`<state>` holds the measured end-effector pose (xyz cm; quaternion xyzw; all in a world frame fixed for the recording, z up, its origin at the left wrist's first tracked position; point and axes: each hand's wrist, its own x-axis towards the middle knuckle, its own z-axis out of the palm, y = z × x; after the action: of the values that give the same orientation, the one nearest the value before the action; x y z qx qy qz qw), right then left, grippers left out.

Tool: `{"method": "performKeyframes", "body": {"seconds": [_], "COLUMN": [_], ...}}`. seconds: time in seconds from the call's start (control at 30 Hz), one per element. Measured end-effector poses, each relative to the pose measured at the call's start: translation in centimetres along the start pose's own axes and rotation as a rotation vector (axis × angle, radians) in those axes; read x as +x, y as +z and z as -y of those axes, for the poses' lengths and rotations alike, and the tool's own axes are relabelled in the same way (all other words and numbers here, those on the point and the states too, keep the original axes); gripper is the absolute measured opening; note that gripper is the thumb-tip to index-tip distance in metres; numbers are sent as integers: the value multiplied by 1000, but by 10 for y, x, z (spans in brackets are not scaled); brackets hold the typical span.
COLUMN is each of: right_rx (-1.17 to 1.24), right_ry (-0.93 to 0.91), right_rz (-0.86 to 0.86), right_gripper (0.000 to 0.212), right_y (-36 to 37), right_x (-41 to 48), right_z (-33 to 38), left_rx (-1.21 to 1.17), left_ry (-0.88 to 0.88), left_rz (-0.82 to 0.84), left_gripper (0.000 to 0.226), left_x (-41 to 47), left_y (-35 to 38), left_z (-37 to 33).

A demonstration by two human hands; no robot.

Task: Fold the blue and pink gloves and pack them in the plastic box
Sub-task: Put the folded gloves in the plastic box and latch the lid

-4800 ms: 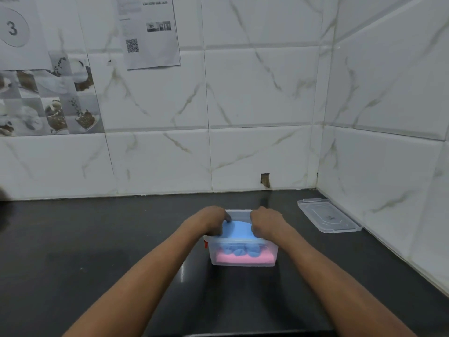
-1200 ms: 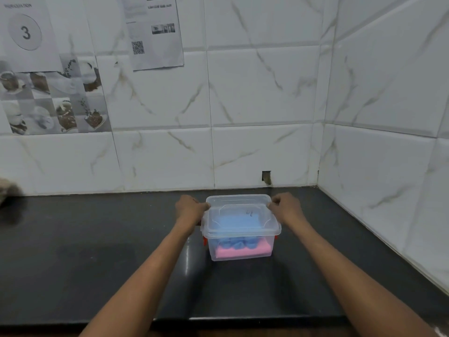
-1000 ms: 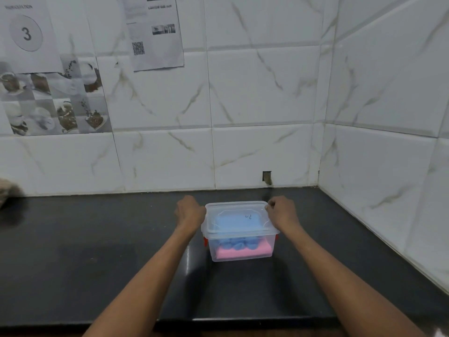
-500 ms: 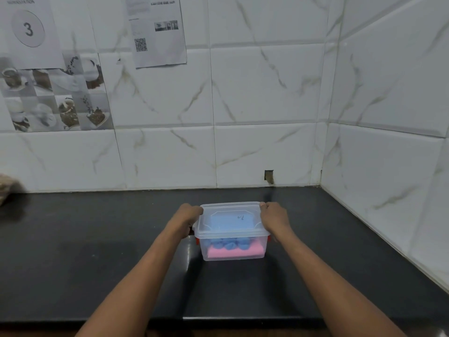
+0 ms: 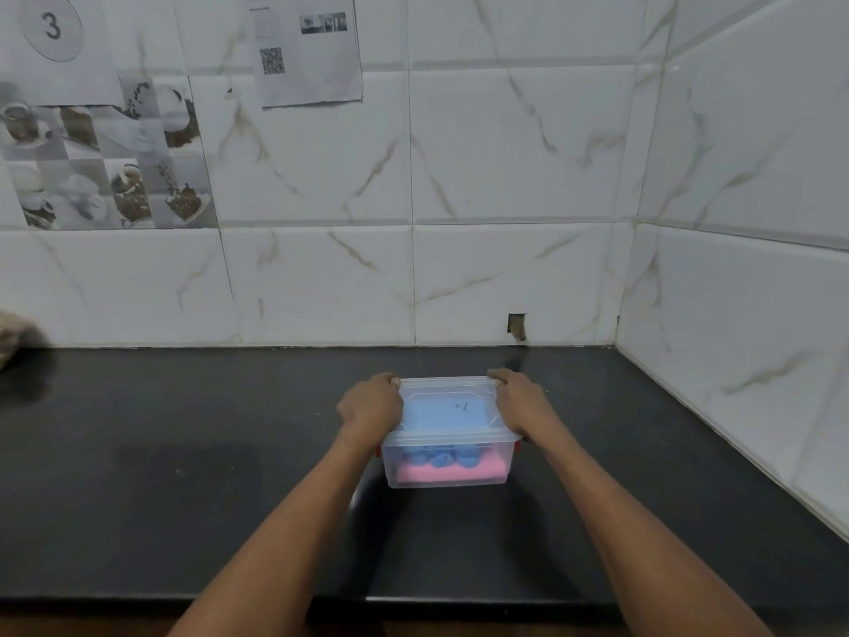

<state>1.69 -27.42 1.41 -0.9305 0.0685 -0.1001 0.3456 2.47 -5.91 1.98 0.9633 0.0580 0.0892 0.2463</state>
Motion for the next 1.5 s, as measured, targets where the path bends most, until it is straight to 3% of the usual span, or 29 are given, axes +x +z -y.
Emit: {"method": "performKeyframes", "body": {"seconds": [0.1, 0.2, 0.23, 0.3, 0.37, 0.43, 0.53, 0.63, 0.77, 0.87, 0.93, 1.03, 1.17, 1.3, 1.5], "right_rx": [-24, -47, -53, -65, -61, -40, 65, 349, 854, 956, 971, 992, 627, 344, 340], "right_ry": [10, 14, 13, 12, 11, 25, 58, 209, 483, 538, 522, 456, 312, 232, 267], "right_rz": [1, 1, 2, 9, 14, 15, -4, -55, 184, 276, 258, 77, -179, -181, -305], "right_gripper": [46, 47, 47, 47, 47, 48, 47, 50, 48, 53, 52, 37, 30, 45, 36], "right_y": [0, 0, -1, -3, -4, -5, -4, -3, -13, -15, -13, -10, -3, 8, 16], "right_x": [-1, -3, -3, -5, -8, -10, -18, -28, -45, -55, -58, -58, -57, -63, -70], "right_z": [0, 2, 3, 5, 6, 7, 10, 9, -6, -18, -21, -19, -4, 7, 19], "left_rx": [134, 129, 80, 27, 98, 158, 209, 275, 292, 290, 288, 287, 309, 352, 352], "left_ry": [73, 559, 696, 777, 713, 628, 566, 528, 522, 521, 519, 513, 520, 557, 569], "left_rz": [-46, -120, -67, 153, 357, 428, 385, 390, 396, 407, 403, 392, 412, 446, 414], "left_gripper": [44, 45, 47, 59, 83, 104, 103, 101, 110, 115, 118, 117, 114, 122, 121], "left_x": [-4, -6, -9, -11, -11, -14, -21, -20, -15, -13, -11, -10, -11, -12, -18], "left_y": [-2, -5, -7, -12, -16, -15, -3, 4, 6, 7, 8, 10, 8, 3, 1], "left_z": [-5, -9, -10, -10, -14, -26, -42, -43, -42, -42, -42, -41, -42, -40, -40]}}
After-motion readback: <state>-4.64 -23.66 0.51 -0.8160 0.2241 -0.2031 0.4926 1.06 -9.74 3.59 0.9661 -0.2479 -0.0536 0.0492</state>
